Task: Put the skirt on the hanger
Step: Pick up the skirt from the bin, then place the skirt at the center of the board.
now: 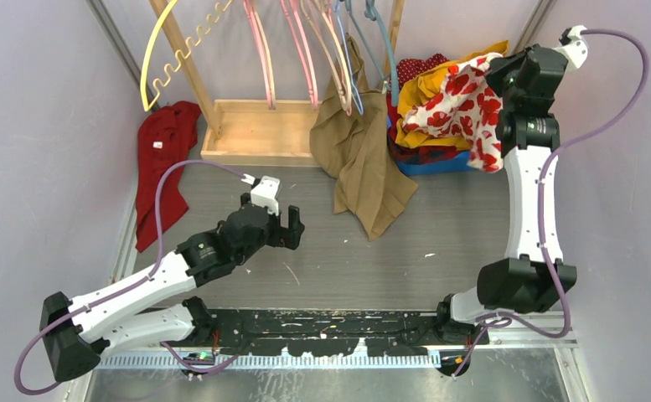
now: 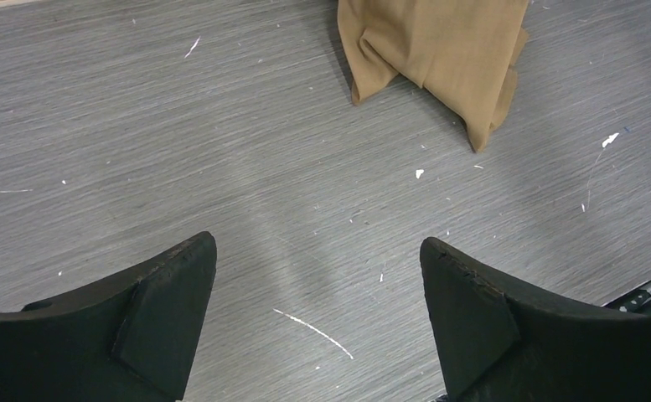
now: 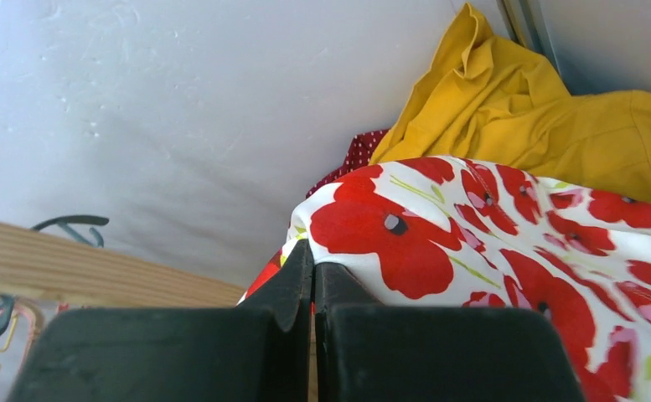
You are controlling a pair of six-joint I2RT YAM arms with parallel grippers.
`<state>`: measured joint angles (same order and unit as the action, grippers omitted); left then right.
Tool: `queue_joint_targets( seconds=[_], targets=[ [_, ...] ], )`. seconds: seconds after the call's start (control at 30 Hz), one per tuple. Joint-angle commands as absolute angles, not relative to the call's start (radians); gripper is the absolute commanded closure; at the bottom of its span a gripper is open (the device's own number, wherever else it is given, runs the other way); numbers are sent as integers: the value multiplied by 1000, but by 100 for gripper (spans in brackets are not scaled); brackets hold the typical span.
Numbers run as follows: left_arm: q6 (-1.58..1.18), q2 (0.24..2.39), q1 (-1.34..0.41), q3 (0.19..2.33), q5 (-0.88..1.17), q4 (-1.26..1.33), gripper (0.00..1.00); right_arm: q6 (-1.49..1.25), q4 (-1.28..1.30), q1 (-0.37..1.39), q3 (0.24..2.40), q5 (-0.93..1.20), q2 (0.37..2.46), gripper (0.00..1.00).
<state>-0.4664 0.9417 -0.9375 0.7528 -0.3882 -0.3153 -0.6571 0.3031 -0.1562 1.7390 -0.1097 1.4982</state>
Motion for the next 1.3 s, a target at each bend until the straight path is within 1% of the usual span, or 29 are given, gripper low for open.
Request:
queue_joint_targets(
  seconds=[0.0,0.3,0.4,0.53,0.6,0.73,0.9,0.97,1.0,1.03,1.1,1.13,1.27],
  targets=[
    [-479,896,-934,752,-377,-325,10,-682,264,-152,1666,-74,1337,99],
    [-477,788,-934,774,-292,-389,11,-691,509,-152,1651,67,1022,99],
    [-482,745,-934,787,-273,-420,12,-707,590,-152,1667,160,943,99],
    [-494,689,-934,812,-252,-477,12,-772,650,-152,1665,362,898,99],
    [-500,674,-934,825,-249,-506,12,-821,631,-152,1647,481,897,99],
    [-511,644,-934,849,-249,-555,12,-944,518,-152,1571,617,875,99],
    [-523,625,-934,868,-255,-593,12,-1071,351,-133,1484,699,887,99],
    [-529,626,-933,874,-251,-595,12,-1078,300,-68,1454,672,906,99],
    [-529,631,-934,876,-248,-592,12,-1044,319,-4,1459,629,929,99],
    [-528,637,-933,880,-250,-592,12,-992,350,80,1470,580,958,99],
    [-522,654,-934,897,-253,-604,12,-860,439,318,1534,460,1033,99],
    [-520,656,-934,906,-262,-610,12,-821,455,404,1546,396,1066,99],
    [-522,632,-934,923,-297,-648,12,-765,445,621,1566,260,1161,99]
  ],
)
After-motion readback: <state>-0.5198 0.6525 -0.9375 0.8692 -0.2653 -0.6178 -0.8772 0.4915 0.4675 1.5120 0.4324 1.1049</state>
